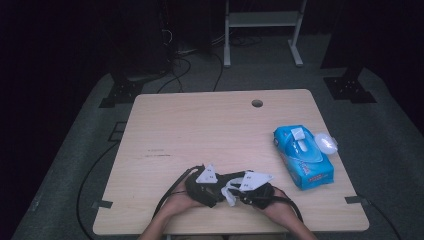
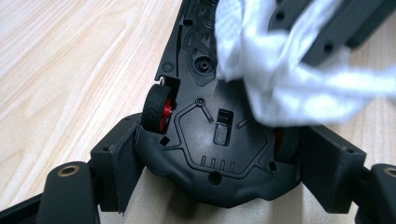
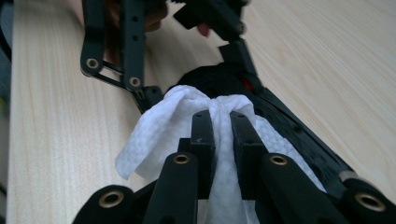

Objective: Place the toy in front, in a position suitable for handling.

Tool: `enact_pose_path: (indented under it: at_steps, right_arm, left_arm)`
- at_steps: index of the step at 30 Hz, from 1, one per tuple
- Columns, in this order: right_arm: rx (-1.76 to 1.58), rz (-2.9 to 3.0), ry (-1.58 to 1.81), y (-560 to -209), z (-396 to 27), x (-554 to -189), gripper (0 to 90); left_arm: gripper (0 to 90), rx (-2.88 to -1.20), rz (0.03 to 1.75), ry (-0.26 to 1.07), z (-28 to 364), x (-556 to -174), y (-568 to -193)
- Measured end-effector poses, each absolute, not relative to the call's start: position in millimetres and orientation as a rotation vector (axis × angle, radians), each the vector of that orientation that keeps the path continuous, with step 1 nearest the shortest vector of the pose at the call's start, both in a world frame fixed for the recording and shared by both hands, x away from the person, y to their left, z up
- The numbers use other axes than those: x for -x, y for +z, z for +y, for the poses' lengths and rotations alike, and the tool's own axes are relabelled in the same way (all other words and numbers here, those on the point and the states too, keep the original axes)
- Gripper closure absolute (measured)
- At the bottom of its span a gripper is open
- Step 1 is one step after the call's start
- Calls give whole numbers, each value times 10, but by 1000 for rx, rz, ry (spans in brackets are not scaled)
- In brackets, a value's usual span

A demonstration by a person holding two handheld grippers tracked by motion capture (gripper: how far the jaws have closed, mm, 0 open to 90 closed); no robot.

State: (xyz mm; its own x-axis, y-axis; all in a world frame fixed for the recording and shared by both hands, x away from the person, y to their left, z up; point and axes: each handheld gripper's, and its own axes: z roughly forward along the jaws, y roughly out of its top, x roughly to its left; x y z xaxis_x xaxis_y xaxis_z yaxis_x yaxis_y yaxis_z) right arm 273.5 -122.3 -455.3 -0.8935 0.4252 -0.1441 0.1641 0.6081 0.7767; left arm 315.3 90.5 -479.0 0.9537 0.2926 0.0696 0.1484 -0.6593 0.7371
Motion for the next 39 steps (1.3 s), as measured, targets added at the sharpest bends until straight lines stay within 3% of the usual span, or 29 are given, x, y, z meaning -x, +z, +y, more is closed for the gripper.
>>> enact_pose_path:
  at_steps: [10, 17, 25, 31, 39]
  right_arm:
    - [-660, 2407, 1138, -4509, -1656, -2834, 811]
    - [-439, 2500, 1109, -4554, -1303, -2644, 808]
    - [-629, 2431, 1131, -4507, -1683, -2784, 808]
    - [-449, 2498, 1132, -4540, -1345, -2649, 807]
    - [-550, 2503, 1167, -4524, -1385, -2730, 807]
  left_arm:
    - [237, -2292, 301, 229, 897, -3122, -4771]
    - [237, -2312, 282, 237, 887, -3097, -4765]
    - [238, -2280, 306, 171, 901, -3112, -4763]
    - [237, -2291, 265, 182, 835, -3062, -4768]
    - [237, -2287, 276, 195, 816, -3060, -4771]
